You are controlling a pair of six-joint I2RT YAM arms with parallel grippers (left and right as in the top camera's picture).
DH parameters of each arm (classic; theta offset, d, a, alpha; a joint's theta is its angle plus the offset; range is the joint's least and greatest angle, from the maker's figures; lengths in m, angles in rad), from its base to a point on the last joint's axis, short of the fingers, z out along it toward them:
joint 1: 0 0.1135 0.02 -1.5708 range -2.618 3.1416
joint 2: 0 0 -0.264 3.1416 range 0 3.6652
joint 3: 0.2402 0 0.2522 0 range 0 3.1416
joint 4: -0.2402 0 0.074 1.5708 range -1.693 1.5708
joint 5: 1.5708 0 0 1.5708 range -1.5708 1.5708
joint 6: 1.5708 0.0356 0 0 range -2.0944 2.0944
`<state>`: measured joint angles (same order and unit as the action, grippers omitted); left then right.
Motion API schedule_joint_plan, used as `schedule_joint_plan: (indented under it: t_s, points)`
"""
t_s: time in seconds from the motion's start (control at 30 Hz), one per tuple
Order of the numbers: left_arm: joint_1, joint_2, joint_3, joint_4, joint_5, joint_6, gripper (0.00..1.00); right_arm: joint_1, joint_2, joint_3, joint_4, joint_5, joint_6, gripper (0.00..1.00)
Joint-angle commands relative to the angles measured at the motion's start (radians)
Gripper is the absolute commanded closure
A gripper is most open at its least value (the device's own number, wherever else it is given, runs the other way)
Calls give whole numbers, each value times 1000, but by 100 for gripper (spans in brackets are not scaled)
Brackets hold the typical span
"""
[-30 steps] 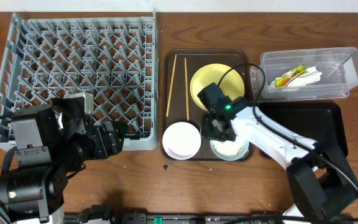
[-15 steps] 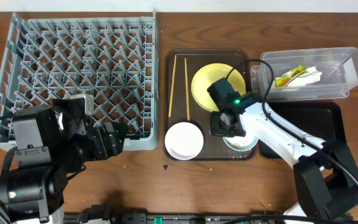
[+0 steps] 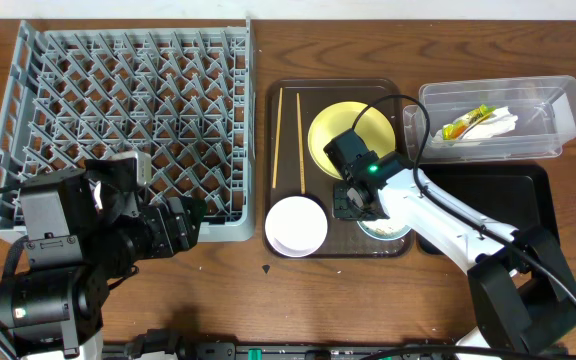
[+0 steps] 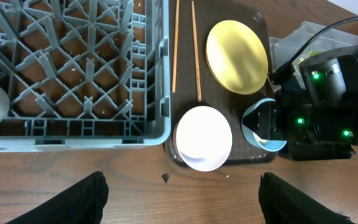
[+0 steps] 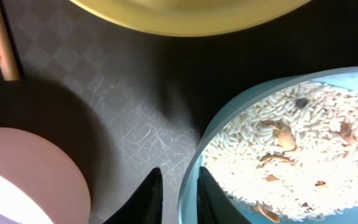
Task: Sort waste into correct bins and load items into the dishwasher
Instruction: 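Grasp the rim of the blue rice bowl with the right gripper, then tip the blue bowl over the black tray to dump the rice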
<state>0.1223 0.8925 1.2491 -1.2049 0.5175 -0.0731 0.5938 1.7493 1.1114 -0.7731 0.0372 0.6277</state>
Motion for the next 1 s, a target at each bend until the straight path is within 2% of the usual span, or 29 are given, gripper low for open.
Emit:
schedule_joint_plan:
  t_s: [0.0,0.07,0.2,0.53,0.63,0.77,0.97]
  points:
    - [-4,2,9,-10,6,17,21,7,20,-6,-1,34,15,84]
    - [-4,2,9,-13,6,17,22,7,32,-6,0,34,15,85]
    - [-4,2,9,-14,6,17,21,9,41,-6,1,34,15,96]
    - [-4,2,9,-14,6,17,21,9,80,-8,-1,38,14,95]
    - [-4,2,9,-14,6,17,21,9,88,-8,-1,37,14,89]
    - [-4,2,9,-14,6,17,21,10,88,-8,-1,37,14,98]
    - [-4,2,9,-13,6,18,21,1,32,13,-34,-18,-19,99]
